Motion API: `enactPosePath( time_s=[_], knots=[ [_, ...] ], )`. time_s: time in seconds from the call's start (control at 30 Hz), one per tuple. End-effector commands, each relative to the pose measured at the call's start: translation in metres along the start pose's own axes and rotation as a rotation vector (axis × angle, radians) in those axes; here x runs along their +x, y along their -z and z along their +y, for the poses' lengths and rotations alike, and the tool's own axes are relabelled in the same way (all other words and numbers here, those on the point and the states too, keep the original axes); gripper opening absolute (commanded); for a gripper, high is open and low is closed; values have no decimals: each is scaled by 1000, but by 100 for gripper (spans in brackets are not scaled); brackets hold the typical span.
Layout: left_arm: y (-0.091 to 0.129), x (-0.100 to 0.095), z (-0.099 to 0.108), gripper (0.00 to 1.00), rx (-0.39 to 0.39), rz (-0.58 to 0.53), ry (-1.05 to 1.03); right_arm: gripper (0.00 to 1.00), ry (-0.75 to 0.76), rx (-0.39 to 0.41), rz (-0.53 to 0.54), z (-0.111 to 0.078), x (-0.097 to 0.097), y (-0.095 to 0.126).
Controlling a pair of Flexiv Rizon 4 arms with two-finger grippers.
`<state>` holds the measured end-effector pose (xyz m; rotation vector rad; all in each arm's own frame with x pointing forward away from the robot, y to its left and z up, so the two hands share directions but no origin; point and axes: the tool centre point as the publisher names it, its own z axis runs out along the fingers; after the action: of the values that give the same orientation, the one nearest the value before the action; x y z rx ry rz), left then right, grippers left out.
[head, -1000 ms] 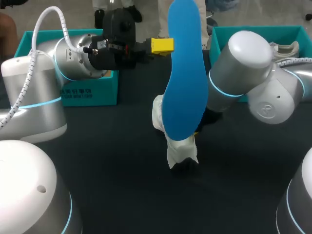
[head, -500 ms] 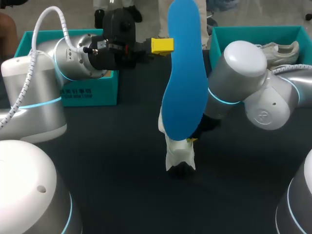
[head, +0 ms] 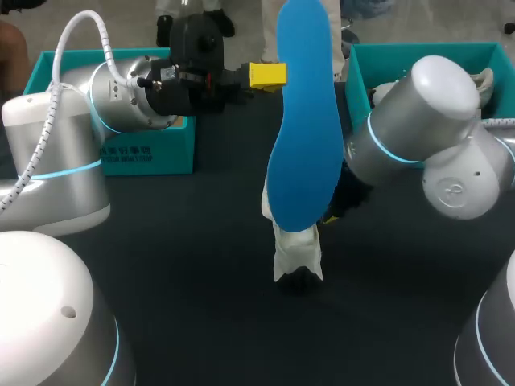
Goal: Take the shoe out of the shoebox, open the shoe tongue, remove and reinsert the insole, then place the shoe into the shoebox
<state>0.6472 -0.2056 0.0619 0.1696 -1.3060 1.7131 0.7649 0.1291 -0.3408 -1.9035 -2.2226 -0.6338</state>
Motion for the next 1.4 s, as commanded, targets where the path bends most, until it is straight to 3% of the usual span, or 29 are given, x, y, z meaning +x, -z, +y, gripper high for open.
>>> enactPosePath(
  time_s=[0.03, 0.1, 0.7, 0.83, 1.07, 1.4],
  knots=[
    [0, 0, 0, 0, 2, 1, -1, 100, 32, -20, 128, -8, -13, 26],
    [0, 0, 0, 0, 2, 1, -1, 100, 49, -35, 159, -4, -11, 34],
    [0, 0, 0, 0, 2, 1, -1, 100, 49, -35, 159, -4, -11, 34],
    [0, 0, 0, 0, 2, 1, -1, 100, -4, -3, 326, 4, -9, 47],
    [0, 0, 0, 0, 2, 1, -1, 100, -28, 50, 473, 17, 8, 66],
    [0, 0, 0, 0, 2, 1, -1, 100, -106, -38, 620, 31, 20, 105]
  ],
)
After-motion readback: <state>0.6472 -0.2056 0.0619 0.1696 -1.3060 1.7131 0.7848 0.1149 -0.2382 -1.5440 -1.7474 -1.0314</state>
